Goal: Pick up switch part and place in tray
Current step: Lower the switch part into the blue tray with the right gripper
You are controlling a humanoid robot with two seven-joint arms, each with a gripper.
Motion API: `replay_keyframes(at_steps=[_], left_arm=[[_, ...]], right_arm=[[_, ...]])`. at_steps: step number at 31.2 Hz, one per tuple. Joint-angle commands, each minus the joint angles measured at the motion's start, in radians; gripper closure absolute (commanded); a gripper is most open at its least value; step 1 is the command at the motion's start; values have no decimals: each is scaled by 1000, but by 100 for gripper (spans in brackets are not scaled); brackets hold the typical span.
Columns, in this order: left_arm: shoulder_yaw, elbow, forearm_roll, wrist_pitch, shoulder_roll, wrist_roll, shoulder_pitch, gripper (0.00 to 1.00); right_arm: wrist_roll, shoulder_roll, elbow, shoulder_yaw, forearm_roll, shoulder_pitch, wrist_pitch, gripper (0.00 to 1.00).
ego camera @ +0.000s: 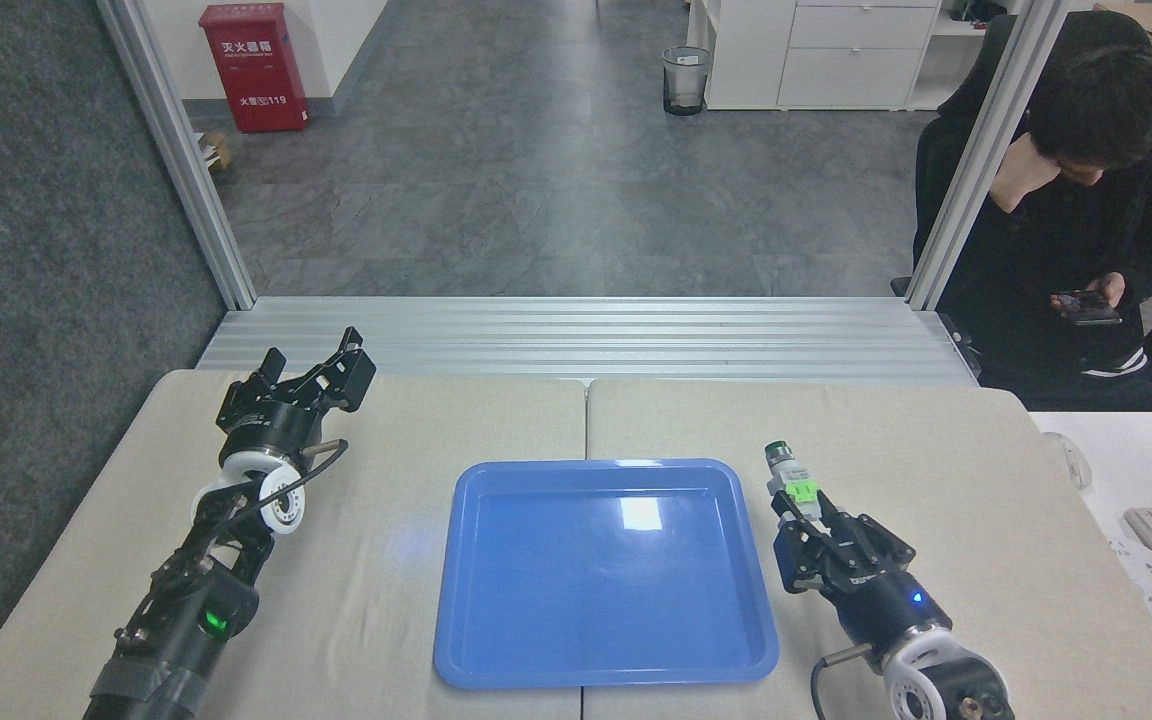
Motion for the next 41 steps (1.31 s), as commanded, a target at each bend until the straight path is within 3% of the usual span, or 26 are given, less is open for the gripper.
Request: replay_keyframes(at_steps=[1,8,12,21,24,34,35,36,41], left_arm=[[0,-1,0,-2,-1,0,0,0],[0,-1,0,0,0,-2,0,0],[0,-1,0,0,0,0,0,0],[0,-1,0,-2,0,0,0,0],[0,-1,0,-2,0,0,0,0],[0,-1,0,-2,0,0,0,0],[0,-1,0,-2,0,0,0,0],[0,-1,0,0,0,0,0,0],[0,-1,0,-2,0,0,0,0]], right_arm=[[56,99,-71,284,24,11,83,100],[105,115,-55,448,88,-35,278,100],[129,121,-42,489,93,-49,294,100],[146,152,55,477,93,-67,343,100],[145,152,61,466,85,-69,344,90],[142,162,87,385,80,-69,341,88],[139,162,93,384,77,-69,340,67],[139,162,98,384,76,-69,337,2],[134,162,104,362,71,-93,334,0]])
